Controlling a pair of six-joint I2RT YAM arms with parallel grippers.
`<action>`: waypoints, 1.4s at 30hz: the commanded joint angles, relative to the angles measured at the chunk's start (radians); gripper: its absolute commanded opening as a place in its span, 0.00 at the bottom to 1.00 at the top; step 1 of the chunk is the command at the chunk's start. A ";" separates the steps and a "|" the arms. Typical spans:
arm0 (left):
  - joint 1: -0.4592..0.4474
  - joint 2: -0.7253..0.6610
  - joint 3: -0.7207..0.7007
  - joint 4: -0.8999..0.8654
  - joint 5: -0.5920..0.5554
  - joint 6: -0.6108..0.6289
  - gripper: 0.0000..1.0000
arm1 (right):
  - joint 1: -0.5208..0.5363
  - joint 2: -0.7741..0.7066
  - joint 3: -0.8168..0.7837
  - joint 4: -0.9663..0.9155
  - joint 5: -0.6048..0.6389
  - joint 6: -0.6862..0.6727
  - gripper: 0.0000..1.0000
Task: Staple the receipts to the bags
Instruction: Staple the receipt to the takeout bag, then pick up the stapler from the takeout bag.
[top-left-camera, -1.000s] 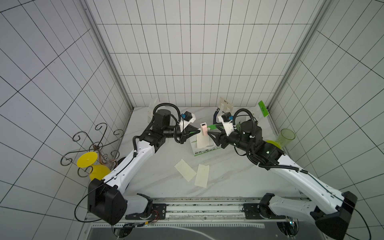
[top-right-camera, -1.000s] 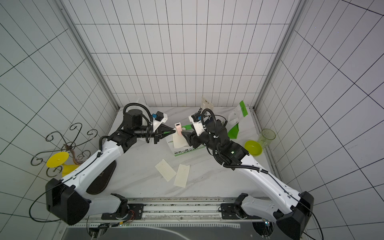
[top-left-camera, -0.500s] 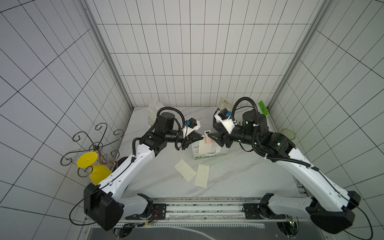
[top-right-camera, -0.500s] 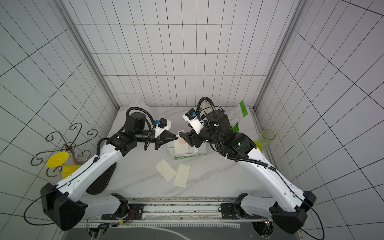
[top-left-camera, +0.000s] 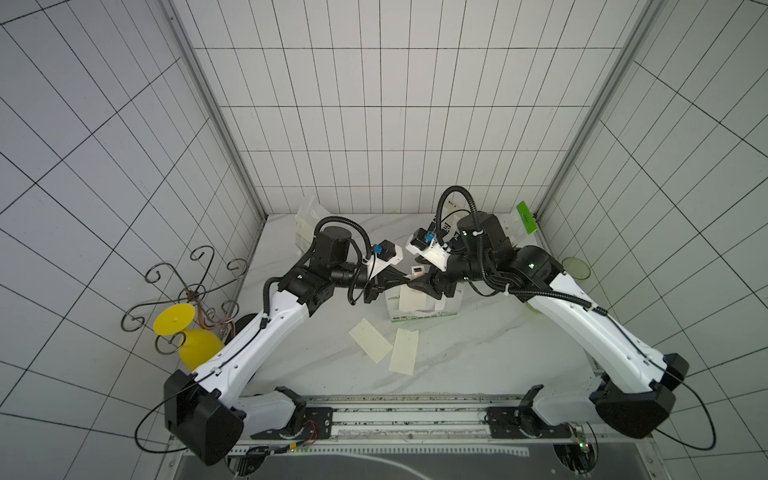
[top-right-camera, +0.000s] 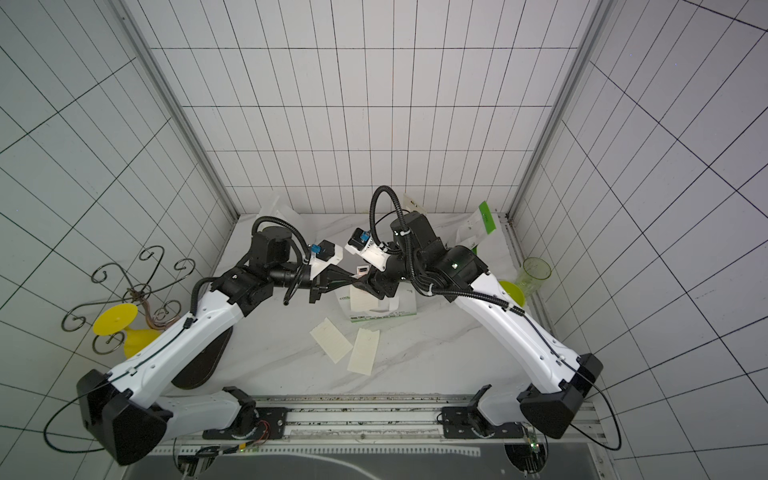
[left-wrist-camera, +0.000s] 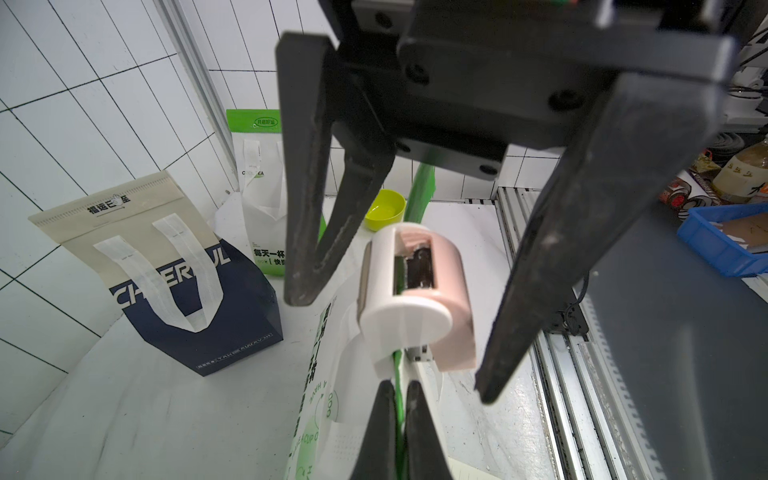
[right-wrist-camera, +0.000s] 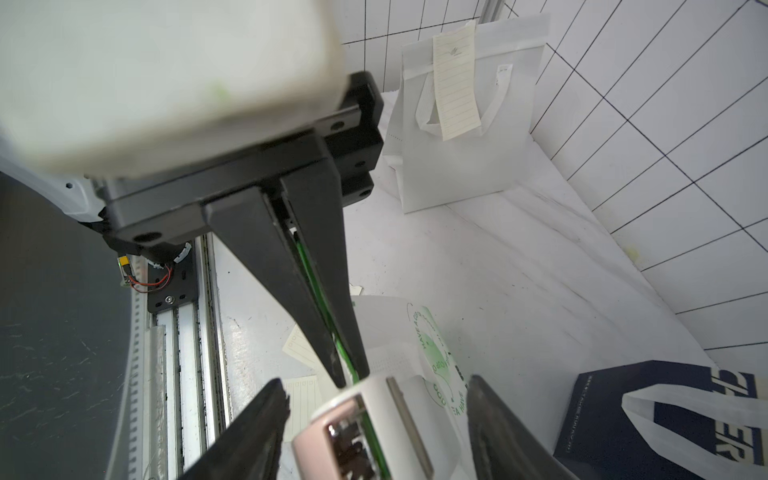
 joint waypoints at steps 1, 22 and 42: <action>-0.004 -0.024 0.019 0.006 0.029 0.035 0.00 | -0.002 0.004 0.106 -0.082 -0.055 -0.080 0.67; 0.026 -0.064 -0.021 0.122 0.149 -0.062 0.00 | -0.010 -0.061 -0.070 0.157 0.022 -0.012 0.00; 0.007 -0.100 -0.105 0.370 -0.257 -0.361 0.00 | 0.000 -0.270 -0.330 0.770 0.253 0.382 0.62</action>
